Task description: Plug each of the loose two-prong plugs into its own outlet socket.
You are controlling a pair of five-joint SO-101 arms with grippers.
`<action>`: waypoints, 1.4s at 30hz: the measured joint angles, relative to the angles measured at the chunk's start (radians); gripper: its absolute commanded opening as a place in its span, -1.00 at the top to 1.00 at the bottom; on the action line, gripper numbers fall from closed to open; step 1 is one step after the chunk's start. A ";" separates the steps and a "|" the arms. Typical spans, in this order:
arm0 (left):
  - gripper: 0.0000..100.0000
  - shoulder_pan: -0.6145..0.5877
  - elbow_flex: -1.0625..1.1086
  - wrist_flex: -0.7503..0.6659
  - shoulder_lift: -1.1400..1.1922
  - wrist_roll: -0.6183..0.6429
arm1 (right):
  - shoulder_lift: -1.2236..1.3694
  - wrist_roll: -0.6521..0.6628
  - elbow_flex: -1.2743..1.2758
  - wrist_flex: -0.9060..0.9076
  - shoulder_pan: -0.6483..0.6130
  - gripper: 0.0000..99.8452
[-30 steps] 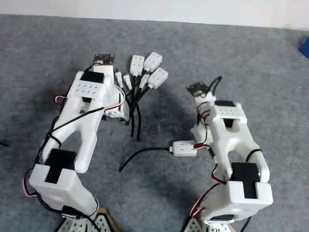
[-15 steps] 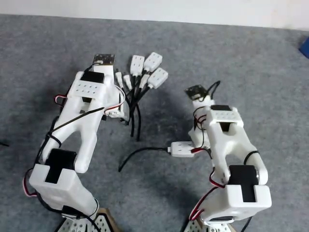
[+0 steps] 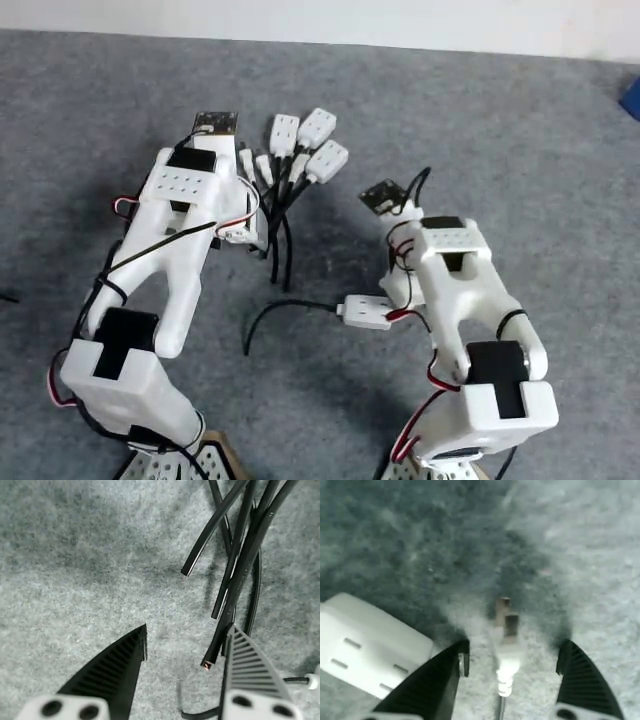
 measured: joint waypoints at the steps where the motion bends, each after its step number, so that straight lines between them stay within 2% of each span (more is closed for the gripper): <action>1: 0.50 0.000 0.000 0.000 0.000 0.000 | -0.002 0.000 0.000 0.014 -0.011 0.44; 7: 0.50 0.000 0.000 0.000 0.000 0.000 | -0.141 0.011 0.072 0.084 -0.049 0.44; 13: 0.50 0.000 0.000 0.000 0.000 0.000 | -0.279 0.072 0.229 0.029 -0.049 0.45; 19: 0.50 0.000 0.000 0.000 0.000 0.000 | -0.293 0.072 0.272 -0.026 -0.020 0.72; 25: 0.50 0.000 0.000 0.000 0.000 0.000 | -0.295 0.071 0.273 -0.057 0.012 0.58; 34: 0.50 0.002 0.000 0.000 0.000 0.000 | -0.293 0.071 0.273 -0.127 0.011 0.57; 42: 0.50 0.018 0.020 0.000 0.000 0.000 | -0.100 0.051 0.158 -0.164 0.011 0.61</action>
